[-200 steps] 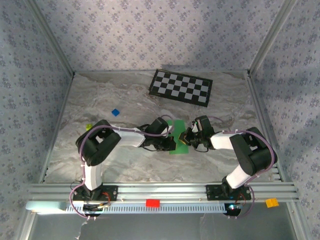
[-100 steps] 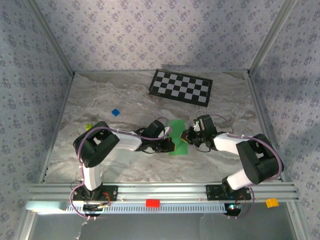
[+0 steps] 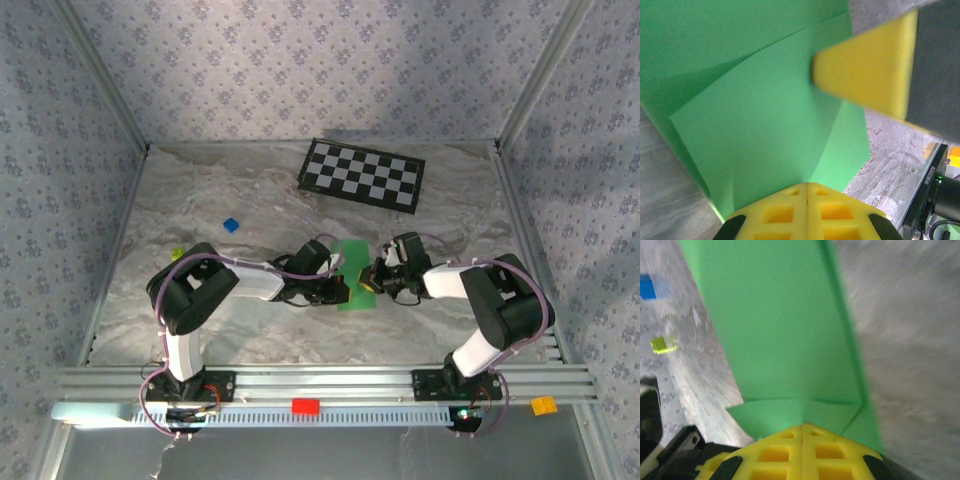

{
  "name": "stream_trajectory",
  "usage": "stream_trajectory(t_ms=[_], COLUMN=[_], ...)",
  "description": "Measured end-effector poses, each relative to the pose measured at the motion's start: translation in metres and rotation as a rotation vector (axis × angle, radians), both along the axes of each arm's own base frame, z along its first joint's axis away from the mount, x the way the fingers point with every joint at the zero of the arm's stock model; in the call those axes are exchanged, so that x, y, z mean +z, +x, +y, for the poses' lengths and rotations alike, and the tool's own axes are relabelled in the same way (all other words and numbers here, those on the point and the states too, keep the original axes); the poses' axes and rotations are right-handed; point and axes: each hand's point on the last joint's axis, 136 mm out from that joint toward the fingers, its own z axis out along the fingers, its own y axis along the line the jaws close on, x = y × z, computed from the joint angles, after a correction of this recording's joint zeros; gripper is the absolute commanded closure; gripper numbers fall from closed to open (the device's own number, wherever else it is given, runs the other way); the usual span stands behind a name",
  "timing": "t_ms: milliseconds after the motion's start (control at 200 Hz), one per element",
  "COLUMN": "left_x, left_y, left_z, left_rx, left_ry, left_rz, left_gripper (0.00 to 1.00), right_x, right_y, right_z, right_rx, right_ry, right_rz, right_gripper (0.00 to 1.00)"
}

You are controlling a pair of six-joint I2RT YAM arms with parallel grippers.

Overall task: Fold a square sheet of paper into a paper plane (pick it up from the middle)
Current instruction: Fold the triangle a second time at the center of the table.

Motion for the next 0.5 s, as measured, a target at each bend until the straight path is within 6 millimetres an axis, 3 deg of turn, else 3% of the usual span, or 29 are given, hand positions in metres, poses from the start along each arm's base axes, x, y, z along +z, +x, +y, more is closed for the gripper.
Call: stream_trajectory(t_ms=[315,500], left_x=[0.0,0.0], left_y=[0.0,0.0], left_z=[0.0,0.0], left_rx=[0.0,0.0], left_ry=[0.0,0.0], left_rz=[0.001,0.001], left_gripper=[1.0,1.0], right_x=[0.005,0.034], right_y=[0.024,0.019], right_z=[-0.036,-0.012], right_rx=[-0.134,-0.058], right_ry=[-0.036,-0.022], right_rz=[-0.005,-0.094], right_gripper=[0.97,0.97])
